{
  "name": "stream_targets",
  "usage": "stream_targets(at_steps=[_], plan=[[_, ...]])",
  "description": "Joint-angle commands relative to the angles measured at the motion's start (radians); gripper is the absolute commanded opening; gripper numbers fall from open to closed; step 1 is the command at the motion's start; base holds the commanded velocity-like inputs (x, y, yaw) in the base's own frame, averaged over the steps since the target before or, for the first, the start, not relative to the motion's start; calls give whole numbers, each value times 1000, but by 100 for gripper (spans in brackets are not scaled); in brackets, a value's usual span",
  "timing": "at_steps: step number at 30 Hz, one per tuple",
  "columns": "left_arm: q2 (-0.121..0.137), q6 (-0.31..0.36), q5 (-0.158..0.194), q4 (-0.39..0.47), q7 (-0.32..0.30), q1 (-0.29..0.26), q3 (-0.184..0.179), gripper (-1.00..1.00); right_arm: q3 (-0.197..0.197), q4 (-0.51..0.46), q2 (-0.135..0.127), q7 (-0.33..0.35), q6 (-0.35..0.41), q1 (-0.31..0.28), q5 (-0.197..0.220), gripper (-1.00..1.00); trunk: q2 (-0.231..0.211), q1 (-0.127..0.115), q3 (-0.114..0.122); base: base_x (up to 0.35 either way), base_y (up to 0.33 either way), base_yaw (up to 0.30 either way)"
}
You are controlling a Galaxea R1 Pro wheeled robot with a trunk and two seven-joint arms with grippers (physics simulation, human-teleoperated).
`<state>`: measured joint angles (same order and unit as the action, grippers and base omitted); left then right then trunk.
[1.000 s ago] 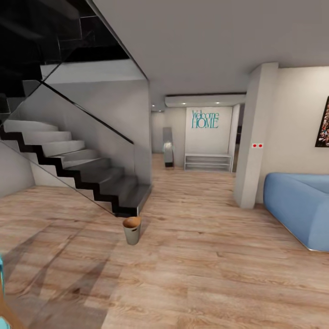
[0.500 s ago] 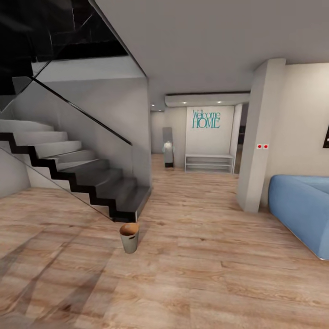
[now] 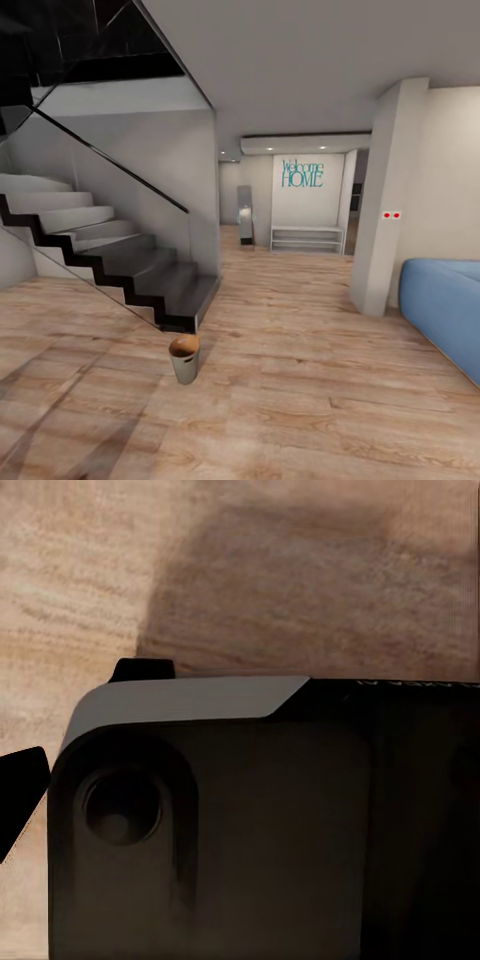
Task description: Put the three can of soda from the living room inside the tash can in the kitchen.
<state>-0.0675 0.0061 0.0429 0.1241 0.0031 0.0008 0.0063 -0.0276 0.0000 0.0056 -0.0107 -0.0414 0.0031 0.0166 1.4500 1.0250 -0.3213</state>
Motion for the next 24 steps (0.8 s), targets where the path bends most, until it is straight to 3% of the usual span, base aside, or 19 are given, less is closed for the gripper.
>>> stream_targets(at_steps=[1, 11, 24], plan=[[0, 0, 0, 0, 0, 0, 0, 100, 0, 0, 0, 0, 0, 0, 0, 100, 0, 0, 0, 338, 0, 0], [0, 0, 0, -1, 0, 0, 1, 100, 0, 0, 0, 0, 0, 0, -2, 100, 0, 0, 0, 338, 0, 24], [0, -1, 0, -1, 0, 0, 1, 100, 1, 0, 1, 0, 0, 0, -10, 100, 0, 0, 0, 338, 0, 236]])
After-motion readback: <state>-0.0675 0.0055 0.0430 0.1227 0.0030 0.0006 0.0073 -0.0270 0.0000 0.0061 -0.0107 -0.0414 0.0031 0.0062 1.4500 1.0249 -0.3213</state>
